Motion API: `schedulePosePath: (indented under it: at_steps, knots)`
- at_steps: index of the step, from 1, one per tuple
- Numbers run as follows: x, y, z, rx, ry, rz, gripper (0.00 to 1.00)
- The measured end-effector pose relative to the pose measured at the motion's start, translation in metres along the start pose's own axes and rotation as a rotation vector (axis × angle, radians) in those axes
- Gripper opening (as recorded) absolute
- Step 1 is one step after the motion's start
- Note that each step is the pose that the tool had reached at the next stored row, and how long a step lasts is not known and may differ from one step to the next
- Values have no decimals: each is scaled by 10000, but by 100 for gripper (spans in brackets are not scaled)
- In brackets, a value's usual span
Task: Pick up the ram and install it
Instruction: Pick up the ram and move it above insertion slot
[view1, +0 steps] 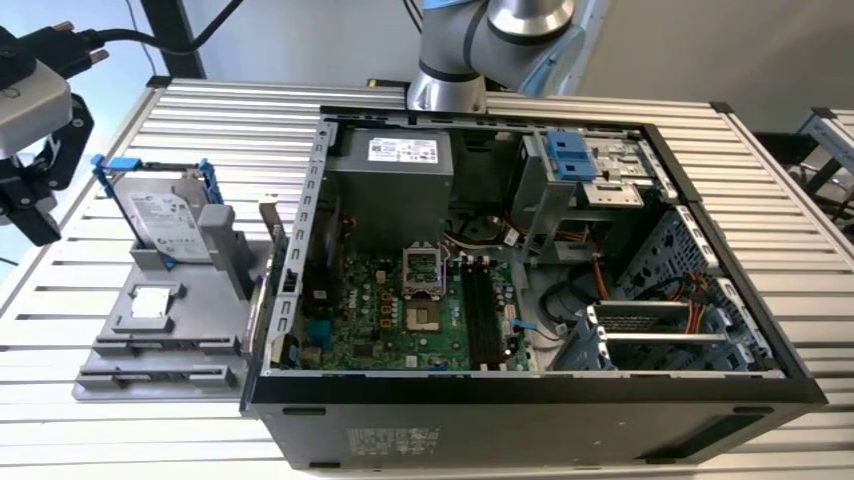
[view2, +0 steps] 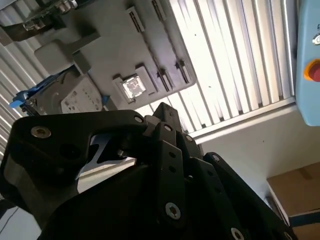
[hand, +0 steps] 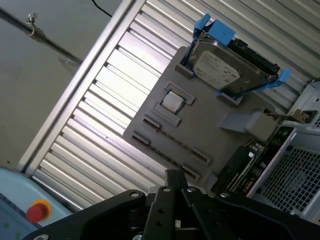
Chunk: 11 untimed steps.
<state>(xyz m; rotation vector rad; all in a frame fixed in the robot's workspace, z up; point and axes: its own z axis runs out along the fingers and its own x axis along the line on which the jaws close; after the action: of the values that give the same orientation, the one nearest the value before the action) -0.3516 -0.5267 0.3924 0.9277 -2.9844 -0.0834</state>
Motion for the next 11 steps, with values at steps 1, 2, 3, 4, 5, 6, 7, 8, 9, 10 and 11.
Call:
schedulePosePath:
  at_steps: [1, 2, 3, 4, 5, 6, 7, 8, 9, 10, 11]
  knots:
    - [0, 0, 0, 11, 16, -143, 0]
    - [0, 0, 1, 21, 28, -273, 0]
    - [1, 0, 1, 28, 40, -394, 0]
    - [1, 0, 1, 33, 51, -516, 0]
    - [1, 0, 0, 38, 61, -639, 0]
    - [1, 1, 0, 43, 73, -785, 0]
    - [1, 0, 0, 45, 81, -903, 0]
    - [1, 0, 0, 49, 84, -1017, 0]
    - [1, 0, 0, 52, 88, -1150, 0]
    - [1, 0, 0, 54, 94, -1286, 0]
    - [1, -1, 0, 59, 99, -1421, 0]
